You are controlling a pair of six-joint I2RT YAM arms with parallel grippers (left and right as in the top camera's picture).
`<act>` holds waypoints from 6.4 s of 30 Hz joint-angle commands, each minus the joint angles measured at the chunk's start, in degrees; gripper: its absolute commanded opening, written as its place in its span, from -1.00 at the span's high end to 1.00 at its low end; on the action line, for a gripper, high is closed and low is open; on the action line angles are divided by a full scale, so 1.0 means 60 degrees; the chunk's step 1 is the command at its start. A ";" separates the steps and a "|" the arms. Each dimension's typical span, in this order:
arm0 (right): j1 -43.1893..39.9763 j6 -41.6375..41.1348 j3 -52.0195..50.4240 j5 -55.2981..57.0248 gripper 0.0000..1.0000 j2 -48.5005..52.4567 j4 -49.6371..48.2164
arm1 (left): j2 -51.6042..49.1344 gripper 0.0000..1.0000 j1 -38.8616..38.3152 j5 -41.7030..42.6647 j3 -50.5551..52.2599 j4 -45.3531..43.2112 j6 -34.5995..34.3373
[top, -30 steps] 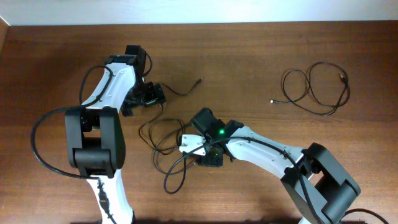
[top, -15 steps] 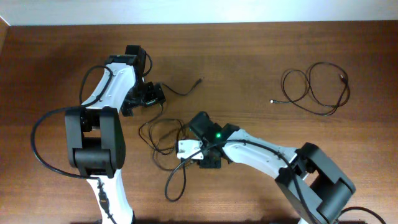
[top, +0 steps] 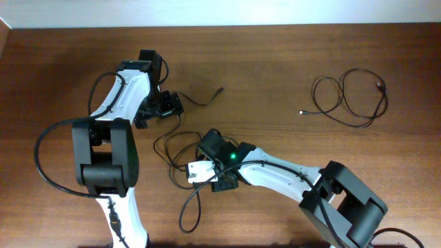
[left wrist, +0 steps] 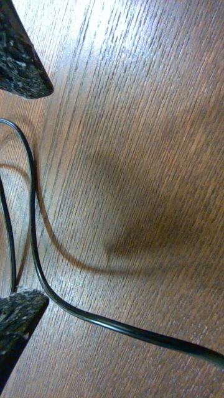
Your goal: Untangle cables
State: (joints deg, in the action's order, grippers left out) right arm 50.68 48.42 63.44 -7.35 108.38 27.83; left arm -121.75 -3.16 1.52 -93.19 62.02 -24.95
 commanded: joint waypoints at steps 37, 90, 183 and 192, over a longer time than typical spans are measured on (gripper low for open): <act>0.0058 -0.0401 -0.0073 0.1581 0.92 0.0459 0.2193 | -0.0011 -0.99 -0.0036 0.0044 0.0069 -0.0058 -0.0087; 0.0044 -1.0663 0.4535 0.9446 0.92 -1.2619 0.5362 | -0.0011 -0.99 -0.0036 0.0113 0.0069 -0.0087 -0.0087; -0.0692 -1.0910 0.0969 -0.0459 0.58 -0.0499 0.3996 | -0.0011 -0.99 -0.0036 0.0219 0.0069 -0.0160 -0.0087; -0.0692 -1.0907 0.0838 -0.0466 0.77 -0.0499 0.3687 | -0.0011 -0.99 -0.0036 0.0219 0.0069 -0.0160 -0.0087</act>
State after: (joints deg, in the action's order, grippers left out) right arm 46.48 -16.58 69.25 -9.41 105.27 50.17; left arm -121.75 -3.20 2.20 -93.19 61.17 -24.95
